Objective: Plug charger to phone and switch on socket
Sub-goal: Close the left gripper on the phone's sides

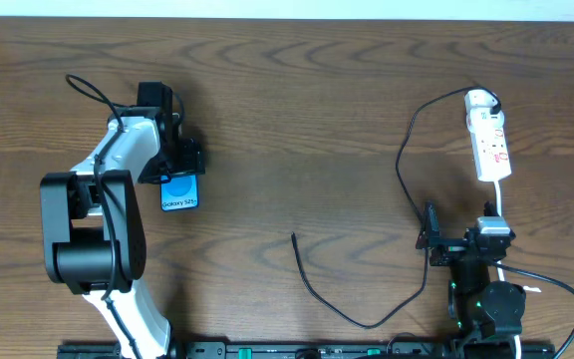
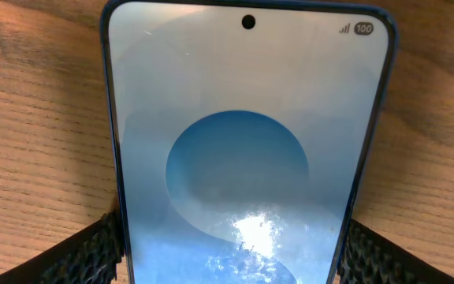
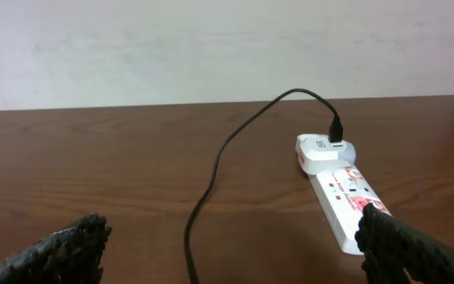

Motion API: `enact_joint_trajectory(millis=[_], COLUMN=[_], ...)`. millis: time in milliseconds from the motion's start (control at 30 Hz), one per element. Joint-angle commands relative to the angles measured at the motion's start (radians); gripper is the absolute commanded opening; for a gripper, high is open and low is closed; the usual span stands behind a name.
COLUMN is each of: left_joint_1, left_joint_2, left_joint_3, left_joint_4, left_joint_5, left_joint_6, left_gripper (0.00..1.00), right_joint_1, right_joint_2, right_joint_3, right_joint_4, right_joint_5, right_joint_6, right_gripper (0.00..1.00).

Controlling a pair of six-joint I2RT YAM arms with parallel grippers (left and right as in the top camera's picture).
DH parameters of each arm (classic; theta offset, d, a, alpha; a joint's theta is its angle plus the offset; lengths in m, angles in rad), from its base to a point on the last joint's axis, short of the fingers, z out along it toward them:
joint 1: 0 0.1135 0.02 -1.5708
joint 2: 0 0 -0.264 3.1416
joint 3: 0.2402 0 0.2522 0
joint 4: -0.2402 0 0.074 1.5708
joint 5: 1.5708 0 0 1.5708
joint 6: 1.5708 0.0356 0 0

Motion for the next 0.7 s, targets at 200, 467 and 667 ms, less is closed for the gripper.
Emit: enact_joint_trajectory(millis=[200,467,667], left_joint_1=[-0.003,-0.003,-0.003], left_joint_2=[0.013,0.013,0.013], left_joint_3=[-0.003,-0.003,-0.003], left_joint_4=[0.001,0.001,0.001], left_joint_5=[-0.013,-0.013,-0.013], left_joint_6=[0.013,0.013,0.013], left_gripper=[0.81,0.79,0.79], right_joint_1=[0.005,0.005,0.005], right_joint_2=[-0.008,-0.008,-0.008], right_joint_3=[-0.001,-0.001,-0.001], right_joint_4=[-0.003,-0.003,-0.003], right_joint_5=[0.008,0.008,0.008], right_joint_6=[-0.009,-0.009,-0.009], right_gripper=[0.99,0.99,0.99])
